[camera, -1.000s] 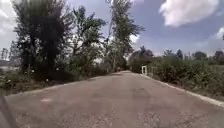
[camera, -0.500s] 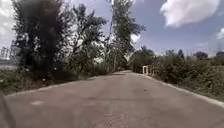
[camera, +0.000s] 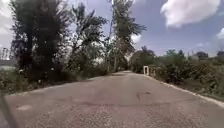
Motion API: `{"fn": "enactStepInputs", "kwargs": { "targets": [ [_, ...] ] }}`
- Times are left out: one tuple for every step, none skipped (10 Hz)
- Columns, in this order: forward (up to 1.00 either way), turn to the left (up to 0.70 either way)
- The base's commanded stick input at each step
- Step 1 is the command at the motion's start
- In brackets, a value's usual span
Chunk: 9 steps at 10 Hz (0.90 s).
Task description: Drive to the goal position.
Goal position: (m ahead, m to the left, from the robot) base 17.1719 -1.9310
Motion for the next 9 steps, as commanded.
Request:
{"fn": "enactStepInputs", "kwargs": {
  "targets": [
    [0.50,0.00],
    [0.50,0.00],
    [0.50,0.00],
    [0.50,0.00],
    [0.50,0.00],
    [0.50,0.00],
    [0.50,0.00],
    [0.50,0.00],
    [0.50,0.00]
  ]
}}
